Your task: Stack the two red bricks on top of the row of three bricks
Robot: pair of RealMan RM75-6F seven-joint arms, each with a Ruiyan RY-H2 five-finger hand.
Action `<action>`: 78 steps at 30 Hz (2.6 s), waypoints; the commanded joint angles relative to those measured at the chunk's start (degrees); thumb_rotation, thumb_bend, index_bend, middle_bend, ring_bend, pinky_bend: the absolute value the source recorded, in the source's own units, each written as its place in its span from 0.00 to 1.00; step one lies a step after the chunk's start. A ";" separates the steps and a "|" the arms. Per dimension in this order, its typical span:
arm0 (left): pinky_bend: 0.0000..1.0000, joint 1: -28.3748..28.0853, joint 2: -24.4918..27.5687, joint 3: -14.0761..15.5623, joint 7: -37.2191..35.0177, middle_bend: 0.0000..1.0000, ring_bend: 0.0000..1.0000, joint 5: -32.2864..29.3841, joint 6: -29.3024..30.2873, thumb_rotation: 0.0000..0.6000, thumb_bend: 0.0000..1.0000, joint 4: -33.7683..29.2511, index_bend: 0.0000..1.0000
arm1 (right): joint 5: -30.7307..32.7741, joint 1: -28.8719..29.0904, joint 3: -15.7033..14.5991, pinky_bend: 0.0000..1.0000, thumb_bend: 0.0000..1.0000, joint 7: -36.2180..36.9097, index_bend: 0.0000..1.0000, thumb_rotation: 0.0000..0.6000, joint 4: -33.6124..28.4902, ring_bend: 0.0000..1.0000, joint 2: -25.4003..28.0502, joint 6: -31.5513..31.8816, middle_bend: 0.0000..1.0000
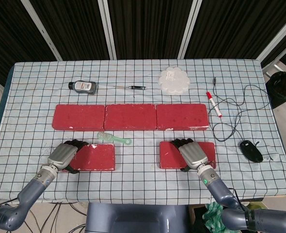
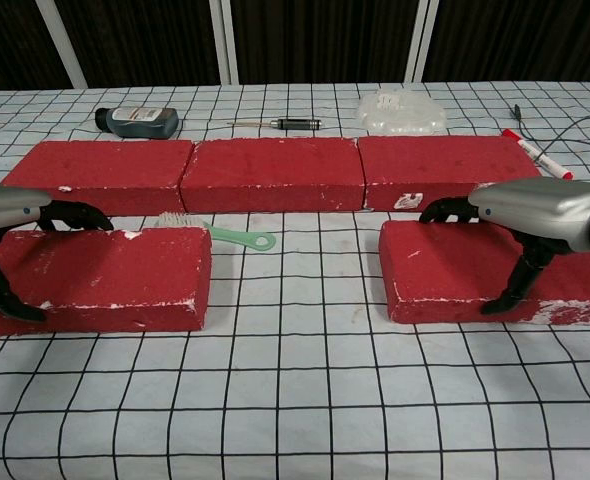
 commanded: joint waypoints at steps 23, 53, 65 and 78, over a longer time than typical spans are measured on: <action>0.23 -0.21 -0.25 -0.07 0.68 0.20 0.11 -0.39 -0.22 1.00 0.18 0.15 0.17 | -0.42 -0.03 0.17 0.23 0.17 0.22 0.14 1.00 -0.04 0.23 0.41 -0.28 0.22; 0.19 -8.56 10.01 -10.05 1.90 0.20 0.10 -6.72 -4.37 1.00 0.18 -1.06 0.17 | 2.59 4.69 8.62 0.23 0.16 1.89 0.14 1.00 -7.87 0.23 17.78 -3.53 0.22; 0.19 -19.10 4.43 -14.51 -1.03 0.19 0.09 -13.99 -17.06 1.00 0.18 13.85 0.17 | 11.22 14.30 12.90 0.23 0.16 7.93 0.14 1.00 6.46 0.23 13.67 -18.44 0.22; 0.19 -21.86 -0.25 -14.53 -6.39 0.19 0.09 -14.44 -22.76 1.00 0.18 22.67 0.17 | 18.08 23.62 12.70 0.23 0.16 9.53 0.14 1.00 23.34 0.23 2.68 -26.65 0.22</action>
